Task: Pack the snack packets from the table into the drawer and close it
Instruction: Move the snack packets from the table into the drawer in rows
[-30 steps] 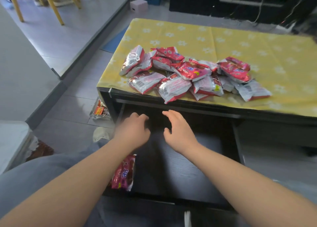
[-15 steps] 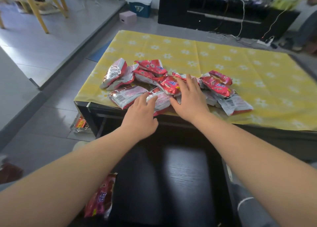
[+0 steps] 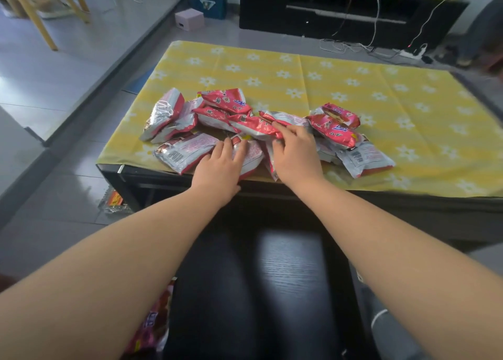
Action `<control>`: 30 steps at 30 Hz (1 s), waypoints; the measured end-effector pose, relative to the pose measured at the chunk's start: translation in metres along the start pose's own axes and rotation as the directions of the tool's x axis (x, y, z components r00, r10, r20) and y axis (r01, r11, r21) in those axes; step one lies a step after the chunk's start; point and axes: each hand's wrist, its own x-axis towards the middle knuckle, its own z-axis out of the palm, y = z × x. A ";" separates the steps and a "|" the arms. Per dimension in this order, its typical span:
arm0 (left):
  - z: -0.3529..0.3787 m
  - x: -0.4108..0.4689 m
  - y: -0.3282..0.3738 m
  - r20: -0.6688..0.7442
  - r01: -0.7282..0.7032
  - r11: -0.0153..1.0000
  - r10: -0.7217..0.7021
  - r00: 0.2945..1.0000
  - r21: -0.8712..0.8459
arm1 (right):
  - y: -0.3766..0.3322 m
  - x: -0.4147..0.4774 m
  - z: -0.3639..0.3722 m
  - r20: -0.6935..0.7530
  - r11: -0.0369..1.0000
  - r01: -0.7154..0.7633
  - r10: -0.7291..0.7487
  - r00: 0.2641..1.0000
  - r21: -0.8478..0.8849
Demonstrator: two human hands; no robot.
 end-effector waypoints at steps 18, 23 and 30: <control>-0.028 -0.049 -0.001 0.172 0.148 -0.090 -0.380 0.909 -0.985 | -0.037 -0.055 -0.029 0.098 0.742 -0.230 0.217 0.971 0.630; -0.023 -0.073 -0.007 0.333 0.168 -0.401 -0.388 0.859 -0.900 | -0.054 -0.099 -0.018 0.047 0.858 0.074 -0.113 0.993 0.509; -0.027 -0.109 -0.017 0.398 0.235 -0.504 -0.243 0.885 -0.831 | -0.053 -0.142 -0.009 0.262 0.892 0.146 -0.277 0.925 0.427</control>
